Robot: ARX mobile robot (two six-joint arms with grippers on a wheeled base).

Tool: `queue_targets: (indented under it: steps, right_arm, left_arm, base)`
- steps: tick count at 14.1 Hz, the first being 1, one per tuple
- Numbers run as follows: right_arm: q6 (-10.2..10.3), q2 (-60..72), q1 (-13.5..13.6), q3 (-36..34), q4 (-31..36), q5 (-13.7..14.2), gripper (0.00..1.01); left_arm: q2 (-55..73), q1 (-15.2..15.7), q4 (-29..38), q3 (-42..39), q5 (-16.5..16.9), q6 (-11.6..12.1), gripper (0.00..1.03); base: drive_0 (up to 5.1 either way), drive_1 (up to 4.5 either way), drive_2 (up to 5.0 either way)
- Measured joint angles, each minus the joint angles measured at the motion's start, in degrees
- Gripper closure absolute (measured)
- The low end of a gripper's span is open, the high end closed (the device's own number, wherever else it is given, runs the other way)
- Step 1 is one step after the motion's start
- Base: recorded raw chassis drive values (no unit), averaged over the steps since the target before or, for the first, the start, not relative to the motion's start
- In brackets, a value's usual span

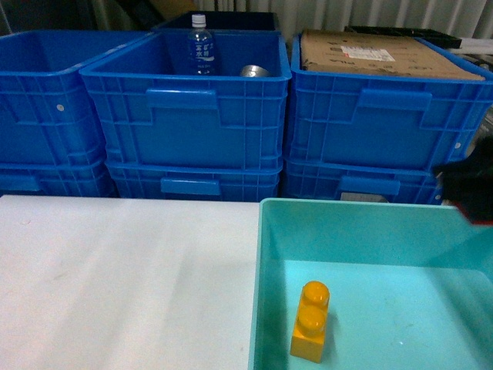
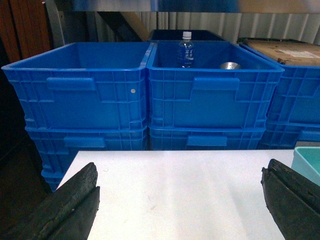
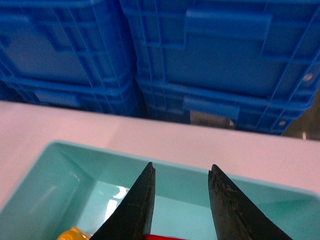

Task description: Pick red block from blue box to shelf

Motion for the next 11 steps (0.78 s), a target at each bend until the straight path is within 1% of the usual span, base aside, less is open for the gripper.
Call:
queue_targets:
  steps: [1,2,3,4,5,7,8,11]
  right_arm:
    - [0.4,-6.6,-2.3,0.0,-3.3,-2.8,0.75]
    - [1.5,-13.5,-4.2,-0.2,-6.8,-5.1,0.75]
    - [2.3,-19.7,-5.3,-0.9,-9.2,-6.4,0.75]
    - [4.5,-35.3,-7.8,-4.3,-14.0,-7.0,0.75]
    - [4.7,-47.8,-3.2,-9.9,-18.9,-0.2,0.75]
    - [4.9,-48.5,-2.8,-12.3,-19.2,3.7,0.75]
    - [4.9,-48.6,-1.6,-13.1,-19.2,4.4,0.75]
    - [4.9,-47.7,-1.4,-14.6,-17.3,5.0,0.75]
  left_arm:
    - [0.0,0.0,0.0,0.0,0.0,0.0,0.05]
    - [0.0,0.0,0.0,0.0,0.0,0.0,0.05]
    - [0.0,0.0,0.0,0.0,0.0,0.0,0.05]
    - [0.0,0.0,0.0,0.0,0.0,0.0,0.05]
    - [0.0,0.0,0.0,0.0,0.0,0.0,0.05]
    - [0.0,0.0,0.0,0.0,0.0,0.0,0.05]
    - [0.0,0.0,0.0,0.0,0.0,0.0,0.05]
    - [0.0,0.0,0.0,0.0,0.0,0.0,0.05]
  base:
    - [0.0,0.00,0.0]
    - [0.0,0.00,0.0]
    - [0.0,0.00,0.0]
    - [0.0,0.00,0.0]
    - [0.0,0.00,0.0]
    - [0.0,0.00,0.0]
    - [0.0,0.00,0.0]
    - [0.0,0.00,0.0]
